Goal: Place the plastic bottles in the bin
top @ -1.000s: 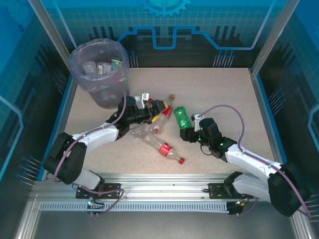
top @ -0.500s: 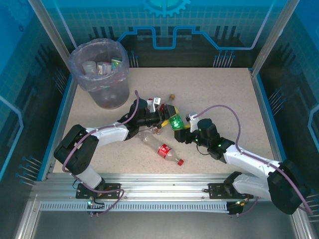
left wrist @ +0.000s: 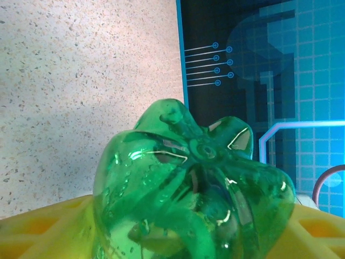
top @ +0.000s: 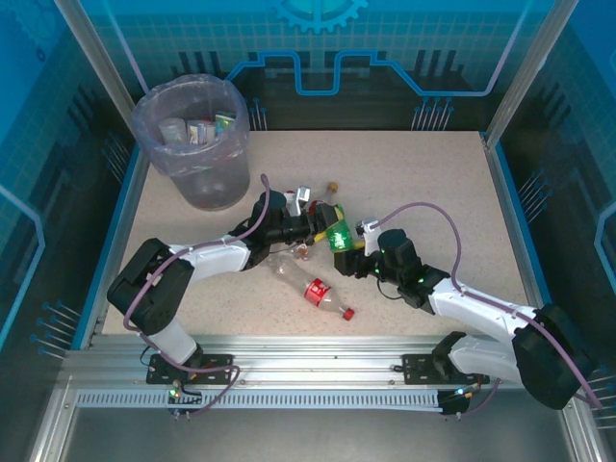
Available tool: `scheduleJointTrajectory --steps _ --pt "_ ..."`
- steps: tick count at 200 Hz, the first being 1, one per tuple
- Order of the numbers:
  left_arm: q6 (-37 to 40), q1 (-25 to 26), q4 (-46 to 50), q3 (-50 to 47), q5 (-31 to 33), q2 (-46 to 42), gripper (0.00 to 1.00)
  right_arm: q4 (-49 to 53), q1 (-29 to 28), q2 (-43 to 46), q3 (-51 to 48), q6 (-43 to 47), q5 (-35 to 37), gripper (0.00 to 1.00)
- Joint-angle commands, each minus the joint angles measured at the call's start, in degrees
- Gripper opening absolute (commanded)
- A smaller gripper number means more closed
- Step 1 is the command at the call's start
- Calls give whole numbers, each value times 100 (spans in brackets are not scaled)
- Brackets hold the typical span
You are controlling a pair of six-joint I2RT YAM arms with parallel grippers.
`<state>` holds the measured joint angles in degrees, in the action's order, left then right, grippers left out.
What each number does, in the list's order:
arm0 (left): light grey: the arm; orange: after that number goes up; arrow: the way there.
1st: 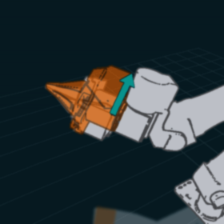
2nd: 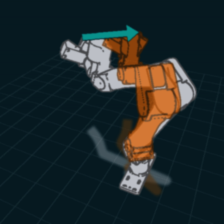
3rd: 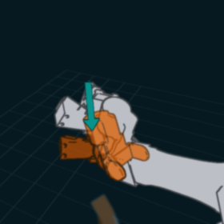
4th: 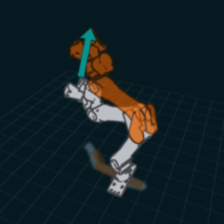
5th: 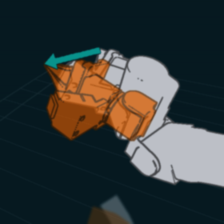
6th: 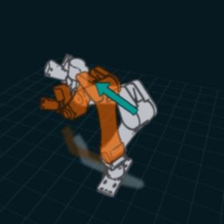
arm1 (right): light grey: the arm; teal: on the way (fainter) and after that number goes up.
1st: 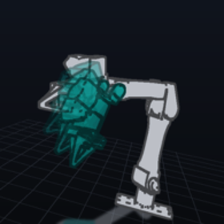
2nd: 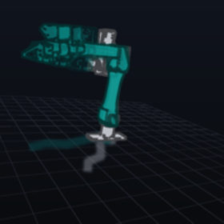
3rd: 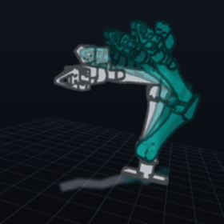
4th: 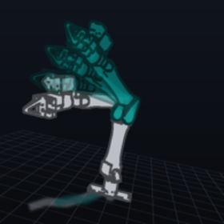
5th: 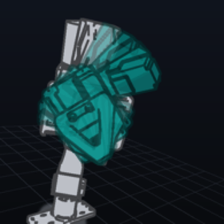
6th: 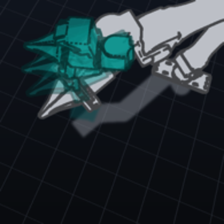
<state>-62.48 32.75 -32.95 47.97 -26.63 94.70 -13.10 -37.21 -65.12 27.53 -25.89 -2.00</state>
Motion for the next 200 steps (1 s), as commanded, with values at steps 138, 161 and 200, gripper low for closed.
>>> scheduleJointTrajectory --steps 138,161,200 --pt "604 32 464 290 100 -38 57 645 372 749 293 150 -156 88" --pt "892 30 902 439 210 -156 56 969 581 954 267 6 108 89" --pt "1590 38 1802 843 444 -534 54 1313 1109 1128 -3 -524 328 88"
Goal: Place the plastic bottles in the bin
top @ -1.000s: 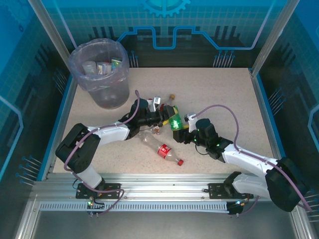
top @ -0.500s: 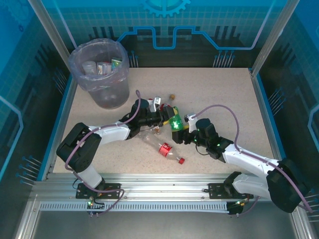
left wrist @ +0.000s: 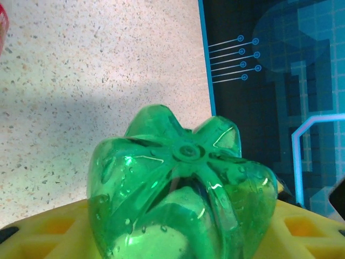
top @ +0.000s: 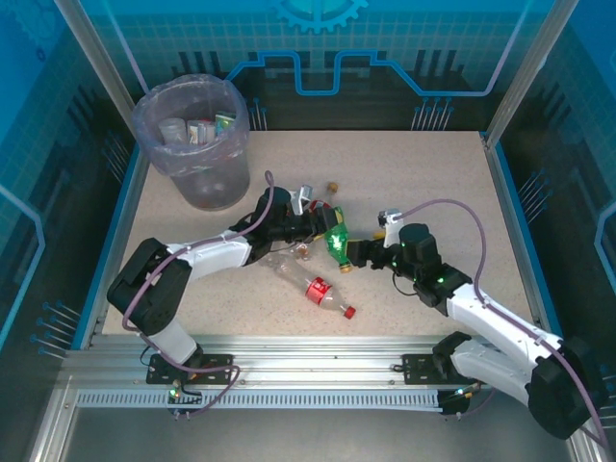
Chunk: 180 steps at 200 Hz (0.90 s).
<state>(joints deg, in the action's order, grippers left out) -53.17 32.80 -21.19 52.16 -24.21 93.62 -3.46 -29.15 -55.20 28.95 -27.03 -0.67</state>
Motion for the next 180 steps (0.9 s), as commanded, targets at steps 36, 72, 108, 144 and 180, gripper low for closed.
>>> scheduleJointTrajectory --steps 36,72,108,144,180 --pt "1443 -92 1377 1034 277 -760 52 418 498 159 -302 -599 137 88" --pt "2137 -592 2291 1905 249 -1040 47 511 520 184 -305 -602 150 88" --pt "2583 -1441 2779 2622 263 -1344 41 557 533 210 -332 -611 187 88" --pt "2613 -2516 2796 3177 319 -1505 29 571 551 211 -337 -611 217 88" --pt "2215 -3583 2193 3284 552 -1527 10 608 568 216 -324 -578 225 88"
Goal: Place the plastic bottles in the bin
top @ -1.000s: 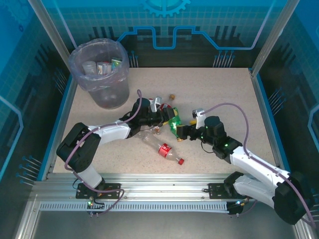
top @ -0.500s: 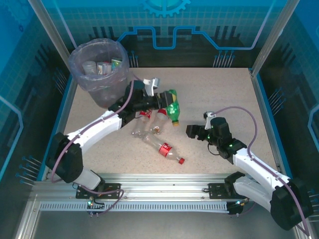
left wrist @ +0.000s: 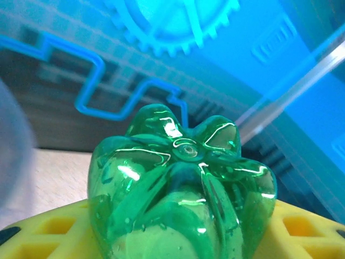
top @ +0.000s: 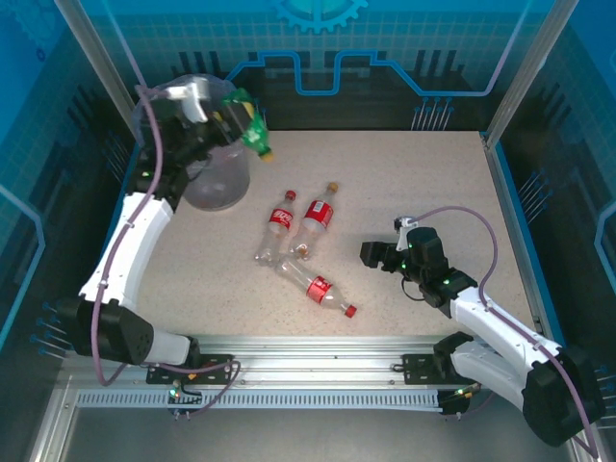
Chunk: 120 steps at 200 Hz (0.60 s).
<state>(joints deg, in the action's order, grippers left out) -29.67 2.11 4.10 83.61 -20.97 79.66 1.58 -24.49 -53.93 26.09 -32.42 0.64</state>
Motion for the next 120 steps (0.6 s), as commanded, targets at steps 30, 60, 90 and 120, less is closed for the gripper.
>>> scheduleJointTrajectory --steps 30,60,90,120 --pt "-434 -1256 -623 274 392 108 0 162 120 133 -25 -3 93 88" --pt "-311 -1796 -320 895 571 628 0 275 146 226 -8 48 101 88" --pt "257 -2028 510 1924 794 1338 0 351 172 354 -64 48 142 88" --pt "871 -2046 1369 2958 783 2091 0 371 190 457 -129 8 146 88"
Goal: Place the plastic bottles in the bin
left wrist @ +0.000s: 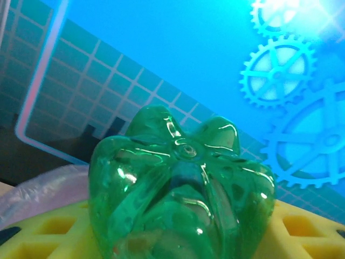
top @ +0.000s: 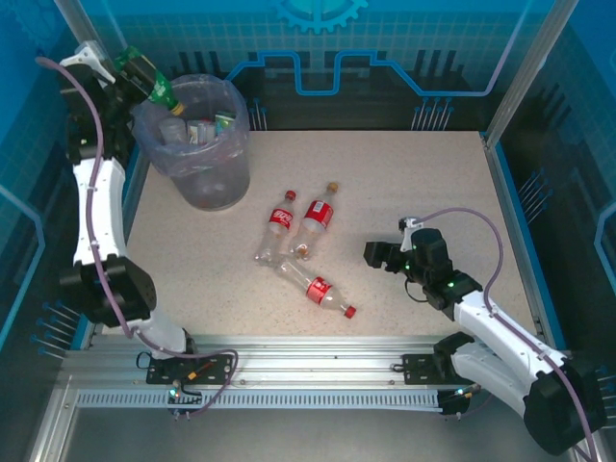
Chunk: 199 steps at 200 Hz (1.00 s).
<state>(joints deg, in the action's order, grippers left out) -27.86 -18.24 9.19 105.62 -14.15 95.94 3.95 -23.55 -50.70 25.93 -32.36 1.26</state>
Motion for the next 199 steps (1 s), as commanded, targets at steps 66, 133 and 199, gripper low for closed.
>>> scheduleJointTrajectory --steps 66,133,199 --pt "2187 108 3282 2577 161 1961 0 160 146 315 -270 -16 73 88" --pt "2706 302 3993 2692 174 2679 0 189 149 380 -316 7 93 88" --pt "2753 354 4062 2630 73 2801 67 230 158 440 -372 -5 108 88"
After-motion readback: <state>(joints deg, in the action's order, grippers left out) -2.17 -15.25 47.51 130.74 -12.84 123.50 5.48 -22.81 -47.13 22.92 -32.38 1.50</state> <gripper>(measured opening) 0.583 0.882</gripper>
